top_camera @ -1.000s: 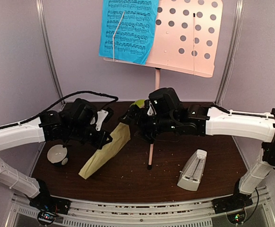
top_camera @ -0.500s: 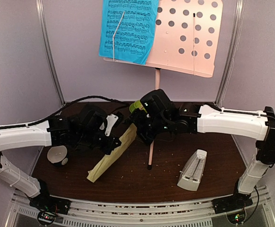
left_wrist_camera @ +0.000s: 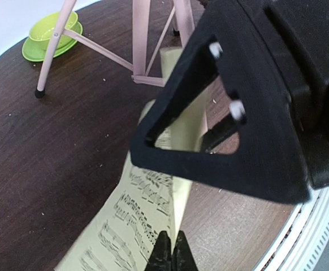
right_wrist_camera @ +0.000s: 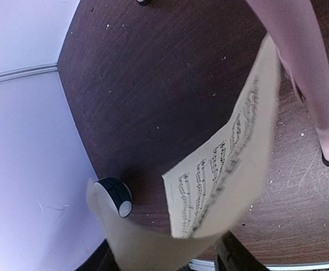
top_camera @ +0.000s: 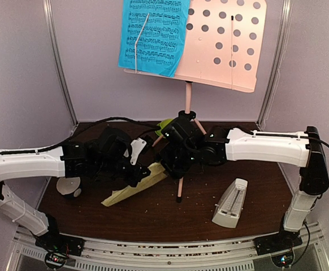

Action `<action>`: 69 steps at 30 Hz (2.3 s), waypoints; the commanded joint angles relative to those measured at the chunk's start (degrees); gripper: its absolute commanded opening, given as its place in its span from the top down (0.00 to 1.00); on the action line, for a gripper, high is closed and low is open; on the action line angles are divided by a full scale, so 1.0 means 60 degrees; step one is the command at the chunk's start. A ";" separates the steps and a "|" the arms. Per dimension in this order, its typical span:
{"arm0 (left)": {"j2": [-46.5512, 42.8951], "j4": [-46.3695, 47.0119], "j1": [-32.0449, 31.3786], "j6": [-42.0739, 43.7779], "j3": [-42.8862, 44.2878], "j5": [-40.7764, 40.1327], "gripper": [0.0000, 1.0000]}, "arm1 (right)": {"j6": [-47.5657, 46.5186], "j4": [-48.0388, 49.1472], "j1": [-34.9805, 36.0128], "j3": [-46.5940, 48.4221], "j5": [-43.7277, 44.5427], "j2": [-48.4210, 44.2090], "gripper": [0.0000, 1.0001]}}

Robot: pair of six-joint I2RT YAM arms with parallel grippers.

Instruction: Set up the instrument practice props

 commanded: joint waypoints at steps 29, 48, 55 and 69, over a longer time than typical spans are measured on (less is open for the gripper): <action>0.0657 0.0689 -0.0234 0.0994 -0.0152 0.0143 1.00 | 0.0372 -0.1152 -0.0139 -0.0094 0.0461 -0.0536 0.66; -0.1442 0.1201 0.0520 0.0477 -0.0990 0.1789 0.35 | -0.3036 0.1573 -0.0491 -0.3864 0.0111 -0.3275 1.00; -0.1973 0.1277 0.1850 0.0437 -0.1181 0.2778 0.17 | -0.7310 0.2043 -0.0523 -0.3565 -0.0263 -0.4058 1.00; -0.2824 0.1056 0.2253 0.1945 -0.0585 0.3911 0.13 | -1.4253 0.1746 -0.0331 -0.3450 -0.3930 -0.6100 1.00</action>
